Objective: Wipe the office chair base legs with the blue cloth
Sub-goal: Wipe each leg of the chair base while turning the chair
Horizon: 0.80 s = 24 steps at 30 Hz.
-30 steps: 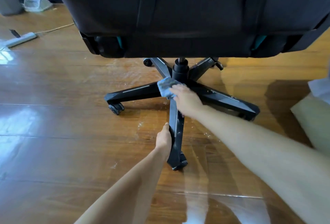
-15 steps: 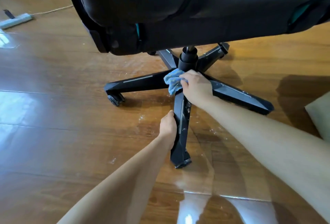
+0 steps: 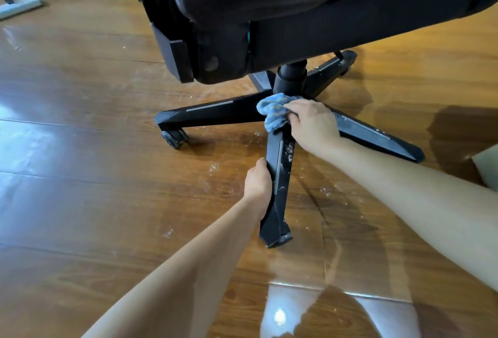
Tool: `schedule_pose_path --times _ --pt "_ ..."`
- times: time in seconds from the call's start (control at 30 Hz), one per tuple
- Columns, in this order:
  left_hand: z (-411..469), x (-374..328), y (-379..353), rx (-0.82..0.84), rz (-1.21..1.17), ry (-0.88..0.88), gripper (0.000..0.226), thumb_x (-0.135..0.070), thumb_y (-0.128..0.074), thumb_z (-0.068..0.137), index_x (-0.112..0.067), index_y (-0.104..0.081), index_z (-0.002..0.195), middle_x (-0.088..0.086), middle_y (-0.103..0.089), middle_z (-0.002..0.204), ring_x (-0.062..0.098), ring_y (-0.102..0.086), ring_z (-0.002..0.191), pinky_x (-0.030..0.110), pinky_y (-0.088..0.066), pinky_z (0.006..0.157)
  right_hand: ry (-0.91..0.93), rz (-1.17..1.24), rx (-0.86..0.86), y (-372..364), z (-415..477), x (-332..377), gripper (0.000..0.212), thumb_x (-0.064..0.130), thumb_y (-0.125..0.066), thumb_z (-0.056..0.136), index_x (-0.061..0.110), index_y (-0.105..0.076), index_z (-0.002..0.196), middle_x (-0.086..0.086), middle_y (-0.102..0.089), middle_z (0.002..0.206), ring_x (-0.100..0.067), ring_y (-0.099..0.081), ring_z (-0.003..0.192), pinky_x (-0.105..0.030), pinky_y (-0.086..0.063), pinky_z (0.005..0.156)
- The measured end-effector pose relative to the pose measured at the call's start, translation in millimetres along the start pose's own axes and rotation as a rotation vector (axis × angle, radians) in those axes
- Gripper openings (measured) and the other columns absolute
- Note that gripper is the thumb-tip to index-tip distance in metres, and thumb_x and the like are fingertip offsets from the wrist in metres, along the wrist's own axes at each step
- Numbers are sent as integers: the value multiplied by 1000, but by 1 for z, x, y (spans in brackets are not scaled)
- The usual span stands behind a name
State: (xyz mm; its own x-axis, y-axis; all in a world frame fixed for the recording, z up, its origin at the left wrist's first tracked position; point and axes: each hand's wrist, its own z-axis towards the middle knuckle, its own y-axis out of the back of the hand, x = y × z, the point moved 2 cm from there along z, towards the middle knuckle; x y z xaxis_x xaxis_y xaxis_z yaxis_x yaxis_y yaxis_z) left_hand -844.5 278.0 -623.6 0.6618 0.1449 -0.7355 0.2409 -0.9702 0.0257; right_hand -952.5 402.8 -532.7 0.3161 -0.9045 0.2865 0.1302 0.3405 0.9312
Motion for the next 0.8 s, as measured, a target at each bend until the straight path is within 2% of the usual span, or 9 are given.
schedule_pose_path --times 0.1,0.27,0.33,0.4,0.5,0.63,0.77,0.8 --pt "0 0 -1 9 -17 0 43 -42 -33 105 -19 -61 82 5 -61 67 25 -54 63 33 -42 62 9 -18 -42 -2 -5 3 36 17 -51 102 21 -66 134 -1 -68 130 -28 -64 115 -39 -55 87" --pt "-1 -1 -2 25 -44 1 43 -43 -34 105 -15 -63 91 7 -62 75 25 -54 65 33 -42 65 93 -55 -86 -5 -30 6 32 14 -48 102 23 -63 129 1 -71 121 -26 -66 108 -35 -52 76" --pt "-2 -1 -2 26 -54 -2 43 -43 -35 106 -14 -64 91 9 -63 80 25 -56 70 36 -43 68 117 -31 -87 -8 -47 12 32 13 -49 102 20 -67 127 2 -72 125 -23 -65 113 -33 -53 82" --pt "-3 -1 -2 22 -58 -4 45 -44 -35 106 -15 -67 93 10 -65 83 26 -57 75 37 -44 71 107 11 -60 -9 -57 15 34 15 -50 103 16 -69 131 -1 -69 136 -21 -63 125 -35 -54 95" --pt "-7 -2 -2 22 -63 12 48 -44 -35 106 -13 -71 99 11 -68 85 26 -59 72 35 -44 68 52 4 22 -10 -38 16 41 18 -41 108 13 -60 144 -3 -57 150 -18 -50 142 -37 -47 109" --pt "-18 -8 0 18 -73 64 52 -51 -36 106 -15 -73 119 11 -75 93 28 -65 77 35 -48 73 -68 35 69 -4 -6 16 43 20 -35 110 16 -56 147 -1 -55 151 -25 -55 133 -36 -47 104" --pt "-26 -10 6 89 -109 105 51 -57 -41 108 -20 -76 110 2 -79 79 19 -71 61 27 -52 60 -23 67 72 -6 -34 17 43 19 -37 111 16 -53 150 1 -48 159 -19 -46 145 -36 -44 113" --pt "-26 -10 8 122 -112 117 55 -60 -42 108 -19 -78 112 2 -80 84 19 -72 65 27 -53 61 -12 78 66 -9 -47 17 43 19 -38 111 16 -53 150 2 -47 159 -16 -42 148 -36 -41 116"
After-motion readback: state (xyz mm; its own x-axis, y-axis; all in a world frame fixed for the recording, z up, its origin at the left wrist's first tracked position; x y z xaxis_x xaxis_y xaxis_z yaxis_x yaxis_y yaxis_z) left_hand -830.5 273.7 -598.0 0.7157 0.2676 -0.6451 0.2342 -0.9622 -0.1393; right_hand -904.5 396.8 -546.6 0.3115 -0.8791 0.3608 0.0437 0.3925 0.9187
